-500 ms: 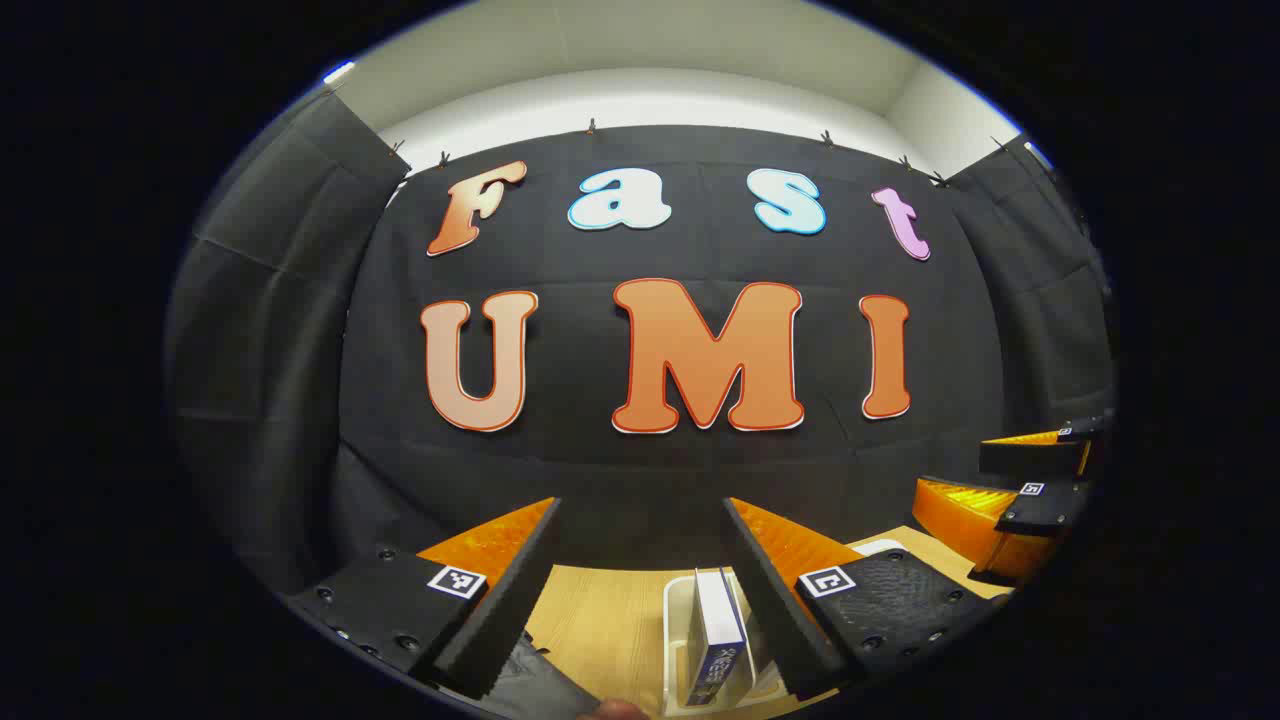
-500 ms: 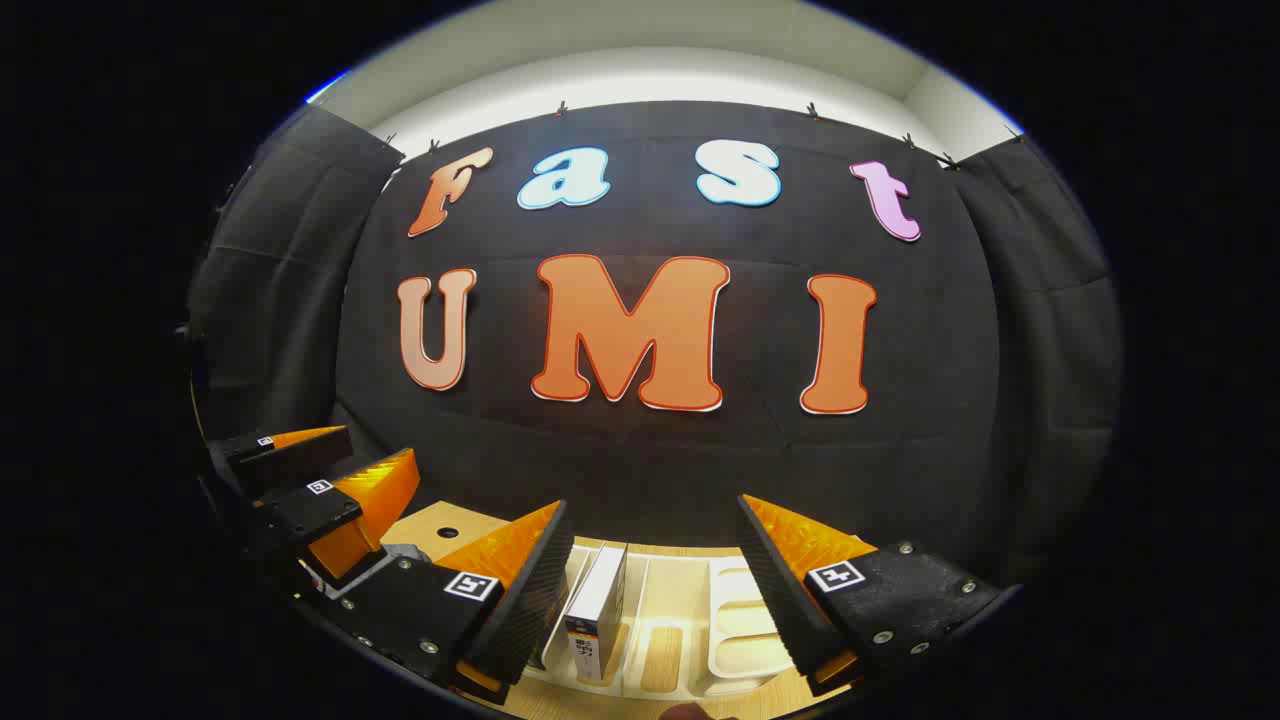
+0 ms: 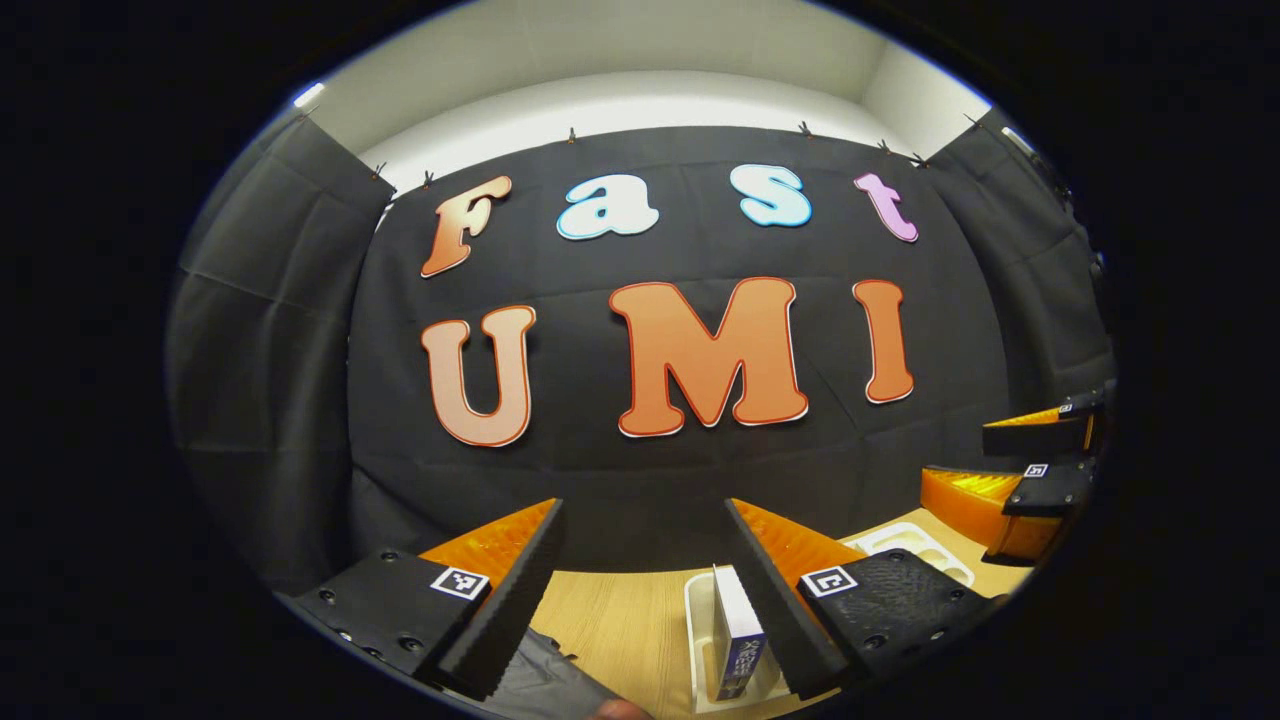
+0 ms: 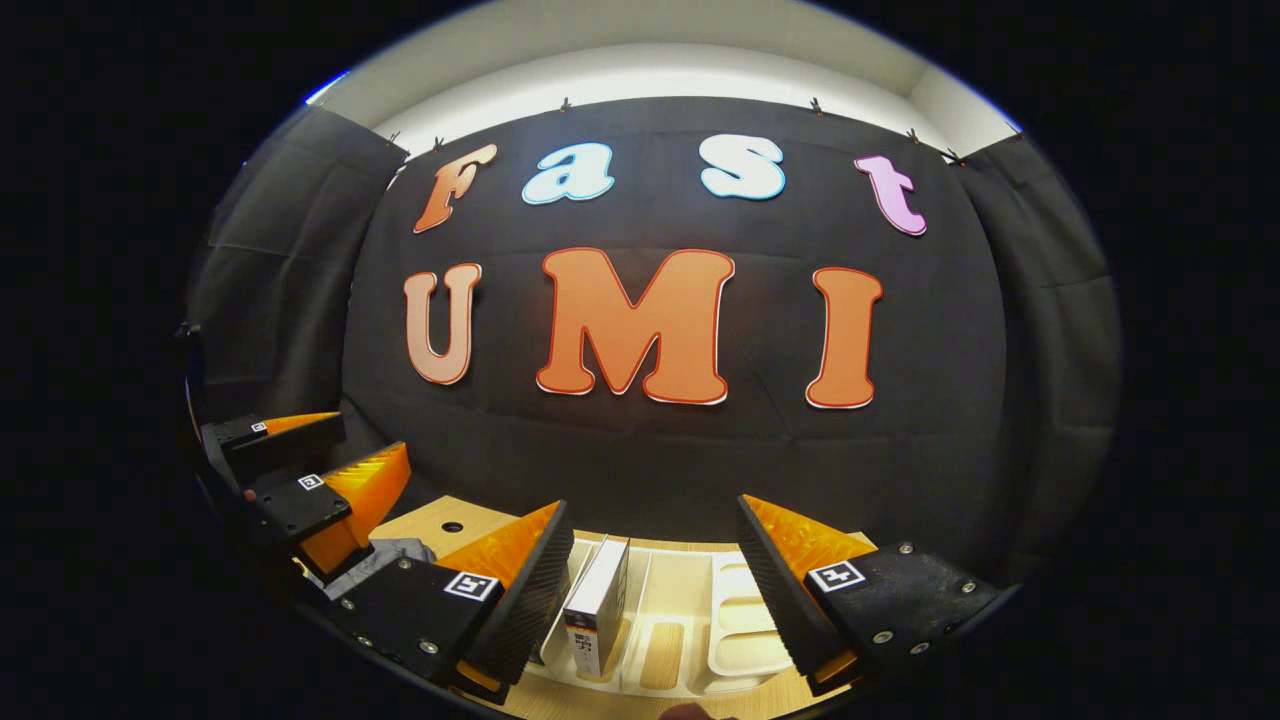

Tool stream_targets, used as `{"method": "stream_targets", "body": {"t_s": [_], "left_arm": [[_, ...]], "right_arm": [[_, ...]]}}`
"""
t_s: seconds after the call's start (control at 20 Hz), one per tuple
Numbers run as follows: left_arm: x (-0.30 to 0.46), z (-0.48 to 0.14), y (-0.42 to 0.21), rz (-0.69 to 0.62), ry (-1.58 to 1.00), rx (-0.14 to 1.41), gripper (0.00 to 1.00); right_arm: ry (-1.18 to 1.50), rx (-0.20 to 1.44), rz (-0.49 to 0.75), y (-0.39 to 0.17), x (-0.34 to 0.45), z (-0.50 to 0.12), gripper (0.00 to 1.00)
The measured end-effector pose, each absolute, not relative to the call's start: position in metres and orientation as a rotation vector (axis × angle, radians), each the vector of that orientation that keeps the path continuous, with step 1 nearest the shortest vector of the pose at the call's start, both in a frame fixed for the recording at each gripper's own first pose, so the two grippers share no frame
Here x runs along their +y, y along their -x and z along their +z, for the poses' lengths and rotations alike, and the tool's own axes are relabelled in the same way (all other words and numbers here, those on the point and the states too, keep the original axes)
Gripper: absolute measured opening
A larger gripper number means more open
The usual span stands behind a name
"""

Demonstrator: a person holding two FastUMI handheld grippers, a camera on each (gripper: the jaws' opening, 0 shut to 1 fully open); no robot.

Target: Open the schoolbag, grab two books from the bookshelf and put them into the schoolbag.

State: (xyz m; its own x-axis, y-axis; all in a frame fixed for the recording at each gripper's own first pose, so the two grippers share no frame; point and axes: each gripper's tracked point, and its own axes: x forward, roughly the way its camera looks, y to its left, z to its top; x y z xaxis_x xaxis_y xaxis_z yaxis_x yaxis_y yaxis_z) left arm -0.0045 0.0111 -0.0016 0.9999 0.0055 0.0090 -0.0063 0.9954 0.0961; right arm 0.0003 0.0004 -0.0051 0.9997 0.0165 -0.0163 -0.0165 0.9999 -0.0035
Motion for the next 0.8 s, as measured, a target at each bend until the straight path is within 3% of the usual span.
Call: {"method": "stream_targets", "body": {"t_s": [0.35, 0.8], "left_arm": [[0.025, -0.011, 0.012, 0.002, -0.233, 0.018, 0.97], [0.063, -0.072, 0.062, 0.003, -0.508, 0.313, 0.96]], "right_arm": [[0.002, 0.021, 0.018, 0.003, -0.008, -0.012, 0.97], [0.014, 0.027, 0.012, -0.008, -0.034, -0.033, 0.96]]}}
